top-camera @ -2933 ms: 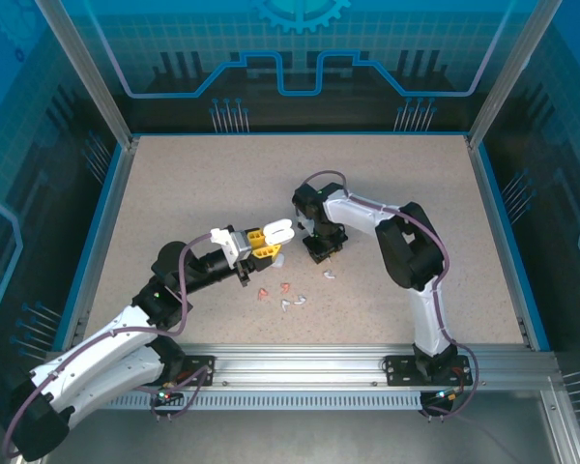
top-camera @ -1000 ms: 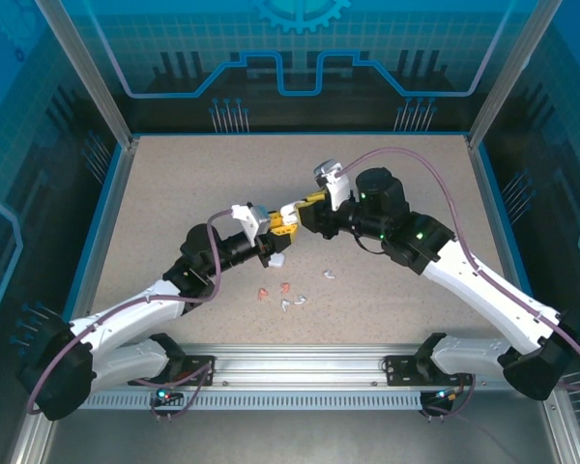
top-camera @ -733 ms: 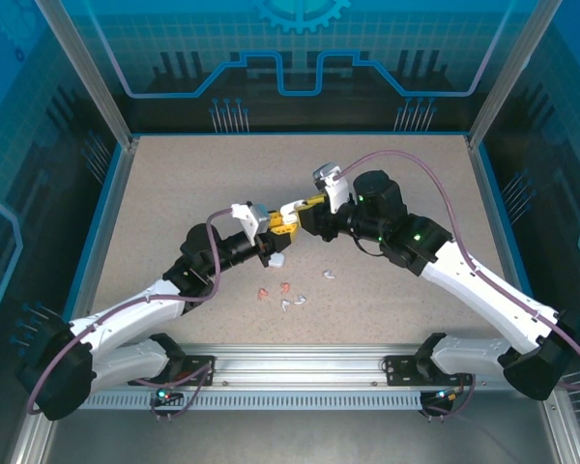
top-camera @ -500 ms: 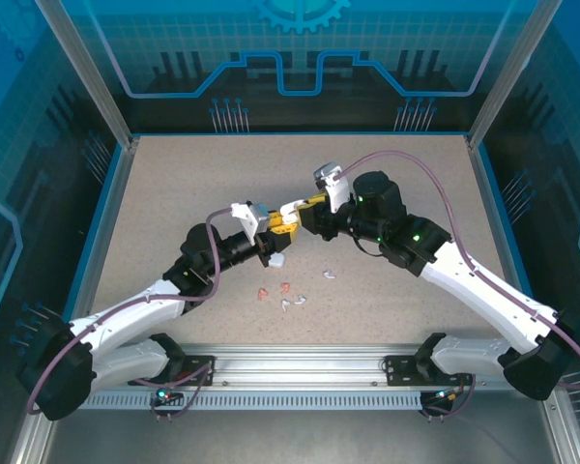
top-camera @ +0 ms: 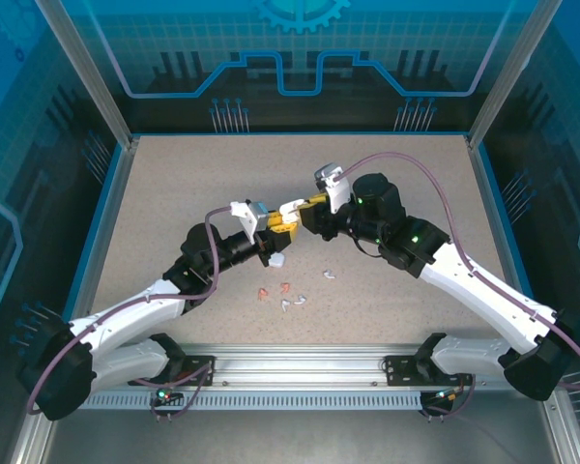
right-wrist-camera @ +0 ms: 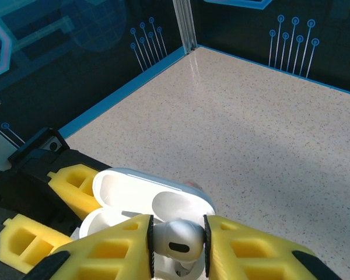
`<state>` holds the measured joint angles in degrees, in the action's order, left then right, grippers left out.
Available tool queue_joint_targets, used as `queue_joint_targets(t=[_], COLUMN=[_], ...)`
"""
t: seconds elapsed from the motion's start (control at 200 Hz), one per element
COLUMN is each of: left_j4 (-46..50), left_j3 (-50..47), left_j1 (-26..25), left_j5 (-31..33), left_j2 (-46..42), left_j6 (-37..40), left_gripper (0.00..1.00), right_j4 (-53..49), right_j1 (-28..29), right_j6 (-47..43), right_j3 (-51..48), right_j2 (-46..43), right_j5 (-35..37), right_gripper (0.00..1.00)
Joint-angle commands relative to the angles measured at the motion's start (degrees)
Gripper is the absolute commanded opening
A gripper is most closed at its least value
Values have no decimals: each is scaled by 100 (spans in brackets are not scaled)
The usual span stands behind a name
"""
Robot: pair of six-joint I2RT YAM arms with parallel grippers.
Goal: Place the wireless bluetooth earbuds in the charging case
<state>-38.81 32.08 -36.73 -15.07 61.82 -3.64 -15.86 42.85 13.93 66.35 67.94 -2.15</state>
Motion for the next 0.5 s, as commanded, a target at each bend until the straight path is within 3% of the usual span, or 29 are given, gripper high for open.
queue_joint_targets(t=[0.0, 0.18, 0.365, 0.495], left_j4=[-98, -172, -188, -204], left_j3=[255, 247, 240, 213], left_j1=[-46, -52, -48, -49], left_j5=[142, 168, 142, 118], left_j2=[-49, -13, 13, 30], left_j6=[-68, -82, -36, 12], left_gripper=[0, 0, 0, 0], right_j4=[-91, -260, -204, -165], right_j1=[71, 78, 25, -80], right_j6=[-22, 29, 183, 348], right_j3=[1, -33, -34, 47], right_j2=[-115, -115, -175, -275], right_j5=[-106, -134, -271, -475], right_gripper=[28, 28, 35, 48])
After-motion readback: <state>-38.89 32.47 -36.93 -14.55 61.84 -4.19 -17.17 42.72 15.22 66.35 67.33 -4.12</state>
